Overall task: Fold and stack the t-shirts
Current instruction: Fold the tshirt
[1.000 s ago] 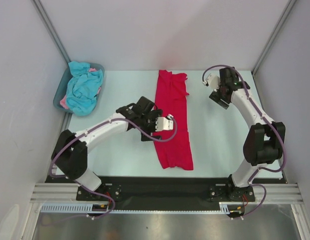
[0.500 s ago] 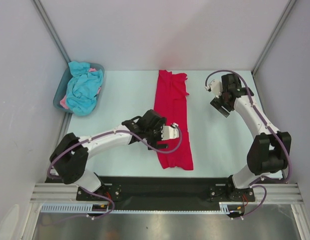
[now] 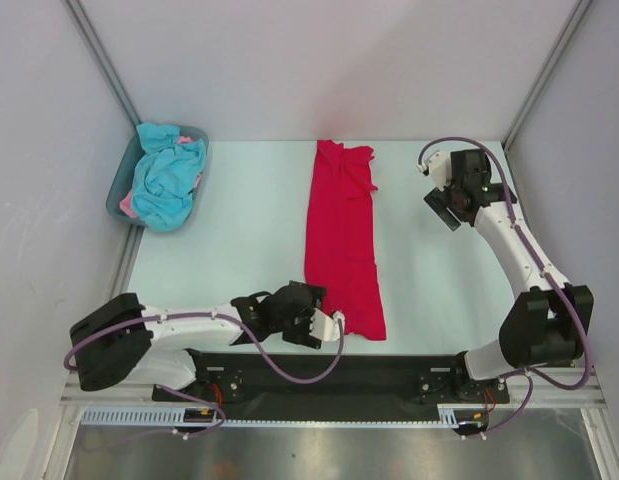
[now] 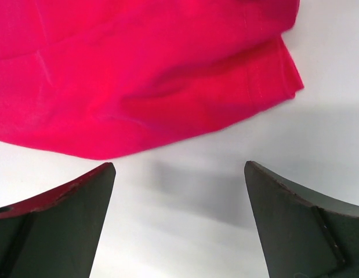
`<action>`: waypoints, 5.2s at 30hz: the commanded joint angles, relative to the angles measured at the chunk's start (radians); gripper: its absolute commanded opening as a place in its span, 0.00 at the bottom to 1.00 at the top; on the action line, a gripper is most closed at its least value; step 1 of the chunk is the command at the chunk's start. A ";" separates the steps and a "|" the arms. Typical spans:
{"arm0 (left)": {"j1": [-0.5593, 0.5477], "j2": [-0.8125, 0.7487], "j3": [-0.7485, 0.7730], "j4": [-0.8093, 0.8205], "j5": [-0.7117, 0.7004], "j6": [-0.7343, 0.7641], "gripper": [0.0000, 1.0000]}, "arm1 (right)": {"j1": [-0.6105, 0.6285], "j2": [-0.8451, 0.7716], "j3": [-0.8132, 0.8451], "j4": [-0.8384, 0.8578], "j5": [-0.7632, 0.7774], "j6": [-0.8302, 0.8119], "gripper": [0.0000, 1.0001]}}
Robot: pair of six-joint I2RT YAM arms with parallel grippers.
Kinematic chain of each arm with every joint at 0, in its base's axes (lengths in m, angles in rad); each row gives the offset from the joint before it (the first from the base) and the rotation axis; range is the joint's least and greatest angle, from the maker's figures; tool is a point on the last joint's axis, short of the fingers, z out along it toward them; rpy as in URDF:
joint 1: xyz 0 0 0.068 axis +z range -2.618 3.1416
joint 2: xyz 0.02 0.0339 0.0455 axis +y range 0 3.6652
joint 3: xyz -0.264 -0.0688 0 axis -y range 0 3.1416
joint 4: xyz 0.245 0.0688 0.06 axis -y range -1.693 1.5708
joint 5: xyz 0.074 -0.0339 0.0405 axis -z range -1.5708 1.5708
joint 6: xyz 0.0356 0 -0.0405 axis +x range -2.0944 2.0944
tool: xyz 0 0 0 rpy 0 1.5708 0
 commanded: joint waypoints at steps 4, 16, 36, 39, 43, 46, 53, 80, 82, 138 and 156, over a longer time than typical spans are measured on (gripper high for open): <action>-0.050 -0.032 -0.043 0.115 -0.004 0.036 1.00 | 0.006 -0.105 0.002 0.058 0.000 0.088 0.82; -0.103 -0.105 -0.111 0.144 0.200 0.032 0.99 | 0.025 -0.132 -0.117 0.143 0.035 0.132 0.81; -0.139 0.144 -0.053 0.233 0.163 0.073 0.86 | 0.146 -0.208 -0.140 0.143 0.101 0.182 0.79; -0.139 0.106 -0.031 0.176 0.153 0.072 0.86 | 0.144 -0.208 -0.154 0.149 0.111 0.175 0.79; -0.139 0.063 -0.019 0.064 0.145 0.084 0.86 | 0.144 -0.204 -0.163 0.161 0.114 0.168 0.79; -0.139 0.041 -0.033 0.032 0.148 0.090 0.86 | 0.149 -0.194 -0.162 0.169 0.115 0.171 0.79; -0.142 0.110 -0.017 0.041 0.131 0.098 0.81 | 0.172 -0.184 -0.156 0.180 0.135 0.171 0.79; -0.141 0.147 0.027 -0.062 0.133 0.125 0.32 | 0.167 -0.219 -0.154 0.183 0.158 0.151 0.78; -0.141 0.153 0.029 -0.059 0.134 0.124 0.20 | 0.167 -0.222 -0.157 0.183 0.158 0.151 0.78; -0.023 -0.097 0.115 -0.545 0.071 0.241 1.00 | 0.363 -0.184 -0.350 0.181 0.098 0.171 0.79; 0.157 -0.046 0.156 -0.358 0.097 0.210 1.00 | 0.725 -0.049 -0.424 0.035 -0.251 0.235 0.00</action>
